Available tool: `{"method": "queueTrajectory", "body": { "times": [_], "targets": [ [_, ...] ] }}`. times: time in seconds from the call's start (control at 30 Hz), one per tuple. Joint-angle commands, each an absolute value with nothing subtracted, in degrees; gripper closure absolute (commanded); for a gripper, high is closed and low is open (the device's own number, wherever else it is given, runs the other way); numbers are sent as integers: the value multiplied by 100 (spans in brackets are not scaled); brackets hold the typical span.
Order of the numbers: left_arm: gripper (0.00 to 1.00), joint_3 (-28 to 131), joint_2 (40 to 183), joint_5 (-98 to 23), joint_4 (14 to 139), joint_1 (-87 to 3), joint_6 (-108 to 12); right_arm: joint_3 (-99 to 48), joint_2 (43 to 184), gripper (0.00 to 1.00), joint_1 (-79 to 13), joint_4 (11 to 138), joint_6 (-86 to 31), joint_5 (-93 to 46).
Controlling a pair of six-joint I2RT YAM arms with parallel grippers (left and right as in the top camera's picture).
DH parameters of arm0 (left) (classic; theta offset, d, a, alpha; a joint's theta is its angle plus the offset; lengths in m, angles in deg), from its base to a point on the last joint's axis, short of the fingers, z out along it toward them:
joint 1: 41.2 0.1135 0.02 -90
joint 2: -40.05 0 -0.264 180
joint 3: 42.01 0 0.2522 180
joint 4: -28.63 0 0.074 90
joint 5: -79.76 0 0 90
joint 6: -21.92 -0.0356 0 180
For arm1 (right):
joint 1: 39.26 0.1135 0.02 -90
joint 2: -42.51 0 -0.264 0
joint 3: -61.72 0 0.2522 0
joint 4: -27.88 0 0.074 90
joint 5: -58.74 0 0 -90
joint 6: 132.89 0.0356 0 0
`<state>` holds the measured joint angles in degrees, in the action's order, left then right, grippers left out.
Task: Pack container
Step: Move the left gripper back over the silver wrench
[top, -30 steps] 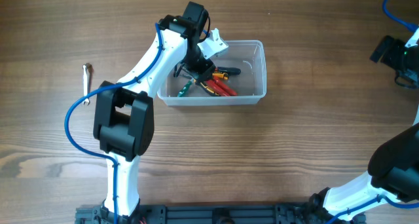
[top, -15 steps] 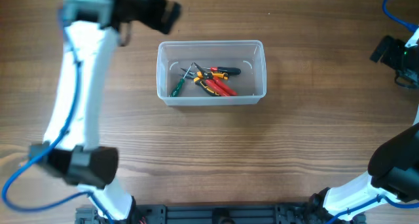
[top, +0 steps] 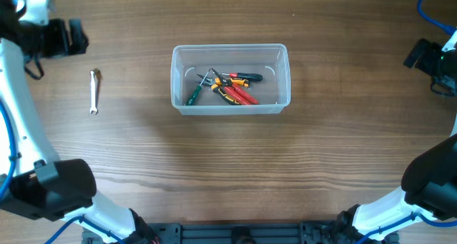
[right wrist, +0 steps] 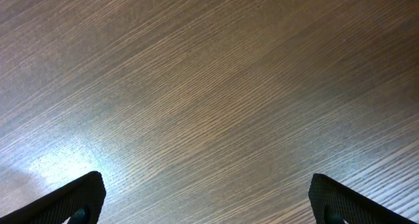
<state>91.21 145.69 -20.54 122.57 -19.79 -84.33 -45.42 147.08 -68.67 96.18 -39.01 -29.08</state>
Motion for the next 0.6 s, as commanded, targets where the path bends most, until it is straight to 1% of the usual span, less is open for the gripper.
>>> {"method": "queueTrajectory", "body": {
  "times": [0.0, 0.07, 0.13, 0.17, 0.57],
  "targets": [
    [0, 8454, 14954, -2006, 11997, -1765, -8912, -4533, 14719, 0, -6850, 9605, -3798, -2862],
    [0, 8074, 15203, -1551, 11684, -1776, -8877, -4533, 14719, 0, -6850, 9605, -3798, -2862],
    [0, 7980, 15583, -920, 11645, -1833, -8846, -4533, 14719, 0, -6850, 9605, -3796, -2862],
    [0, 7980, 15712, -791, 11615, -1848, -8846, -4533, 14719, 0, -6850, 9605, -3798, -2862],
    [0, 7974, 16740, -1077, 10959, -1903, -9030, -4533, 14719, 0, -6850, 9605, -3798, -2862]
  ]
}}
